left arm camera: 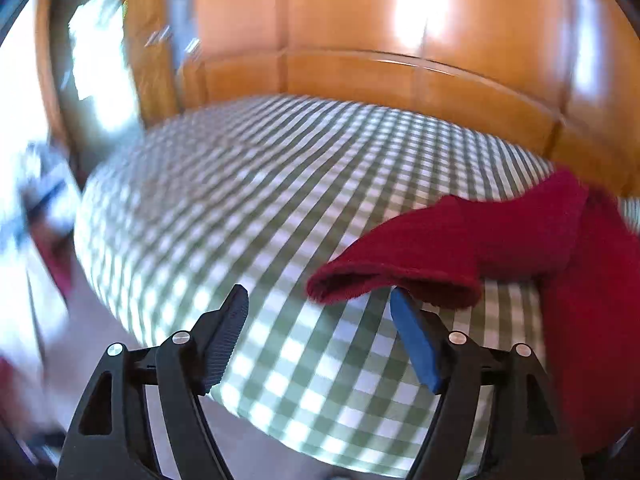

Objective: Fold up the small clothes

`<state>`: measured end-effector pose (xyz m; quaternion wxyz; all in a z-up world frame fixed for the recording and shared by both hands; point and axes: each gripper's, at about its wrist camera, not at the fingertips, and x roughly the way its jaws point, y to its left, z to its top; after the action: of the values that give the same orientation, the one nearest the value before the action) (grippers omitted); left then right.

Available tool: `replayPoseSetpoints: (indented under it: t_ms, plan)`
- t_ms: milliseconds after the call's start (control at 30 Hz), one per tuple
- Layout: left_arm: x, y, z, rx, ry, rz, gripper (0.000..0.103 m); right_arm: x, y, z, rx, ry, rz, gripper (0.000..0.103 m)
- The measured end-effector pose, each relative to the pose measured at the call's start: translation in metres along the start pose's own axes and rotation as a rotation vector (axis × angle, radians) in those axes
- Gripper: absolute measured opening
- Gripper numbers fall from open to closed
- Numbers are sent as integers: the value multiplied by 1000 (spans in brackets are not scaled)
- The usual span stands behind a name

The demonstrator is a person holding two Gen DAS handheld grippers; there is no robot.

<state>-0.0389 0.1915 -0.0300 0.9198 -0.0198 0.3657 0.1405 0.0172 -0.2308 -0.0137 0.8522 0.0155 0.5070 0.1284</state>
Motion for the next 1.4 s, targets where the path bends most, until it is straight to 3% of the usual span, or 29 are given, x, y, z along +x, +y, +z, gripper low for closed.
replayPoseSetpoints:
  t_ms: [133, 167, 200, 233, 267, 367, 533, 633, 767, 900, 1067, 1167, 1333, 1400]
  plan:
    - [19, -21, 4, 186, -11, -23, 72, 35, 34, 2, -37, 59, 53, 81]
    - [27, -23, 8, 197, 7, -27, 62, 38, 41, 3, -42, 63, 55, 82]
    - [39, -25, 12, 199, 55, -41, 46, 41, 43, 5, -46, 63, 54, 83]
    - [50, -26, 14, 187, 96, -64, 12, 43, 45, 6, -47, 61, 51, 83]
    - [59, -22, 18, 158, 131, -95, 8, 45, 44, 8, -44, 64, 50, 83]
    - [61, -1, 45, 35, 103, -123, 6, 49, 42, 8, -41, 68, 47, 82]
    - [62, 77, 124, -308, 35, -167, 6, 45, 40, 3, -30, 68, 46, 83]
    - [78, 99, 169, -335, 15, -46, 6, 48, 42, 3, -39, 61, 31, 83]
    - [117, 107, 202, -367, 75, 11, 6, 50, 41, 3, -38, 53, 30, 84]
    - [164, 87, 223, -353, 125, 76, 6, 53, 43, 4, -46, 57, 22, 87]
    - [213, 91, 200, -391, 267, 153, 9, 59, 45, 8, -49, 58, 14, 90]
    - [205, 103, 174, -422, 281, 163, 27, 59, 46, 15, -50, 64, 18, 90]
    - [154, 104, 128, -411, 236, 48, 28, 53, 39, 48, 2, 21, 89, 81]
    - [131, 88, 109, -387, 227, -127, 28, 59, 38, 67, 0, 10, 89, 76]
